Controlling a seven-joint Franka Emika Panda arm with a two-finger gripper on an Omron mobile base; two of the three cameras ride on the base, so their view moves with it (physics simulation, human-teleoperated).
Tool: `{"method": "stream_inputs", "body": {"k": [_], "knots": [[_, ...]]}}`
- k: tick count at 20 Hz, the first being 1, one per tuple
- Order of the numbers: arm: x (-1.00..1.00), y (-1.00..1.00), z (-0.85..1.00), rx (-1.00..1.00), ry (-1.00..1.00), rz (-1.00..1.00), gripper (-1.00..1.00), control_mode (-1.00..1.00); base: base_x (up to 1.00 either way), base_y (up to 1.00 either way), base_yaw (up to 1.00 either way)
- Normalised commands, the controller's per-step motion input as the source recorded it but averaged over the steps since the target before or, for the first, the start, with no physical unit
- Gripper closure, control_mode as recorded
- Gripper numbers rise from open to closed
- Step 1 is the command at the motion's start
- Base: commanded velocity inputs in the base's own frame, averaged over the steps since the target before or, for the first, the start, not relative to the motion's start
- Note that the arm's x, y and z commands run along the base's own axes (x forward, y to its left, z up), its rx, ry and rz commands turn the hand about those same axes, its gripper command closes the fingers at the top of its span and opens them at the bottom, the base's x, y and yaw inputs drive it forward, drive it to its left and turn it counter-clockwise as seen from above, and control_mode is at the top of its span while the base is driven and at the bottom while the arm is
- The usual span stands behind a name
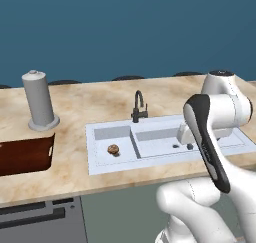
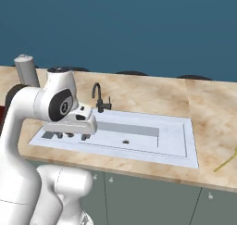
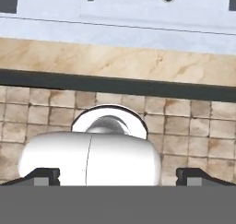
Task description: Pick up all produce items and place them in the sink. Turn on the sink faucet to wash them. Then turn the sink off and put them in the tray.
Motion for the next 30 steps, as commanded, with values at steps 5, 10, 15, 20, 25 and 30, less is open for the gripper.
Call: {"method": "stream_inputs", "body": {"k": [5,10,15,20,25,30], "knots": [[0.01,-0.42,0.0,0.0,0.0,-0.07,-1.0,-1.0,0.0,0.0,0.0],[0.13,0.0,-0.03,-0.01,0.07,-0.07,-1.0,-1.0,0.0,0.0,0.0],[0.11,0.0,0.0,0.0,0.07,-0.03,-1.0,-1.0,0.0,0.0,0.0],[0.0,0.0,0.0,0.0,0.01,0.0,-1.0,-1.0,0.0,0.0,0.0],[0.0,0.0,0.0,0.0,0.01,0.0,-1.0,-1.0,0.0,0.0,0.0],[0.0,0.01,0.0,0.0,0.03,0.0,-1.0,1.0,0.01,-0.07,0.0]]}}
